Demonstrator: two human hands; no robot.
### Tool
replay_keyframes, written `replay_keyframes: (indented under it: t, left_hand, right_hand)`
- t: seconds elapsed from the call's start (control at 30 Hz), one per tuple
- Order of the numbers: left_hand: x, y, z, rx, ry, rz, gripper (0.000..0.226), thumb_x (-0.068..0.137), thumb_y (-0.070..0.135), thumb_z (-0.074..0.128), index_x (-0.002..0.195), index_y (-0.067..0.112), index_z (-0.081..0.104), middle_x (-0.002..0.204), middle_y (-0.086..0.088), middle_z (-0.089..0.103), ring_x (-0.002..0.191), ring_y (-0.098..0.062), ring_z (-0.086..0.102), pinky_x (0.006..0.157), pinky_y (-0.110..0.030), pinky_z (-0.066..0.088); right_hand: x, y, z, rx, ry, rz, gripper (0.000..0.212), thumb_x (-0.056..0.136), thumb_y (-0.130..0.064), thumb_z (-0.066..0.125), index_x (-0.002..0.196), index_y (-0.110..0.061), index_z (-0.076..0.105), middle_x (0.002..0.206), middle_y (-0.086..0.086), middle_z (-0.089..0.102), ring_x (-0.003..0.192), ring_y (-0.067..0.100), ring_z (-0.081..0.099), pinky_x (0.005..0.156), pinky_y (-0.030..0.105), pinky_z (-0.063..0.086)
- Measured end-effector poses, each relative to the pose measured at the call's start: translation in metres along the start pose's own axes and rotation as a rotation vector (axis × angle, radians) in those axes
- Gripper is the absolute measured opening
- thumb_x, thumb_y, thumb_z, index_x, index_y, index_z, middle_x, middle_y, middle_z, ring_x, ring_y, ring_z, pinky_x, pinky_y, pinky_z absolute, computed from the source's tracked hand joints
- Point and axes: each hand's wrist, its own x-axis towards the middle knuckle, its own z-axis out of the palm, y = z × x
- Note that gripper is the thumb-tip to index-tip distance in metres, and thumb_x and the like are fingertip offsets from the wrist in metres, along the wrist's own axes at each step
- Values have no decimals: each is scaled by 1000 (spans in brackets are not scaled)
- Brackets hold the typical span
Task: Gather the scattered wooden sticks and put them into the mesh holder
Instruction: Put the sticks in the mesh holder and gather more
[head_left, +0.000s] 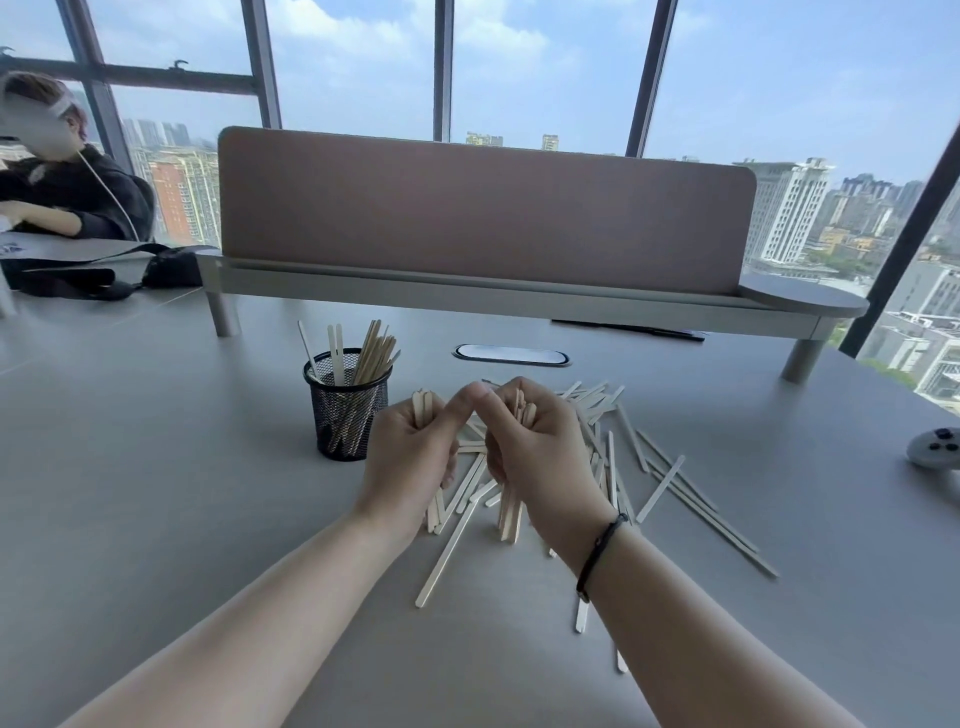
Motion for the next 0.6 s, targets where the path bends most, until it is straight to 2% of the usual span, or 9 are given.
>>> replay_keyframes:
  t: [0.13, 0.27, 0.33, 0.43, 0.53, 0.6]
  left_hand:
    - [0, -3, 0, 24, -67, -68, 54, 76, 58, 68, 51, 20, 40, 47, -5, 32, 39, -16, 27, 43, -24, 23]
    - [3, 3, 2, 6, -23, -79, 63, 97, 39, 62, 43, 20, 36, 44, -5, 29, 35, -16, 23, 42, -20, 19]
    - [10, 18, -1, -46, 7, -48, 65, 99, 29, 59, 39, 22, 34, 40, -2, 28, 34, -15, 22, 42, -19, 19]
    - [34, 50, -15, -113, 72, 1, 69, 99, 27, 57, 38, 24, 26, 37, 5, 23, 34, -14, 18, 44, -21, 16]
    - [72, 81, -40, -120, 166, 52, 72, 101, 34, 54, 34, 21, 32, 35, 5, 28, 33, -13, 26, 42, -21, 25]
    - [99, 93, -57, -98, 219, 68, 66, 101, 41, 55, 40, 22, 39, 38, 2, 36, 37, -16, 38, 48, -25, 34]
  right_hand:
    - [-1, 2, 2, -59, -60, 90, 67, 88, -49, 63, 63, 6, 34, 51, 11, 29, 44, 19, 24, 45, 31, 23]
    - [6, -4, 6, -11, -30, 234, 60, 95, -37, 59, 44, -21, 33, 42, 4, 27, 37, 16, 21, 43, 23, 20]
    - [15, -10, 14, 30, -55, 261, 61, 96, -34, 58, 42, -23, 33, 40, 0, 27, 37, 15, 20, 43, 23, 18]
    - [40, -29, 35, 156, -57, 272, 62, 97, -34, 56, 41, -24, 30, 41, -4, 24, 38, 14, 16, 44, 24, 15]
    - [77, -54, 64, 231, -5, 201, 64, 96, -43, 55, 41, -24, 29, 41, -2, 26, 37, 15, 21, 44, 25, 22]
    - [100, -66, 85, 241, 27, 154, 64, 96, -49, 54, 42, -23, 32, 42, 0, 30, 35, 15, 29, 47, 27, 32]
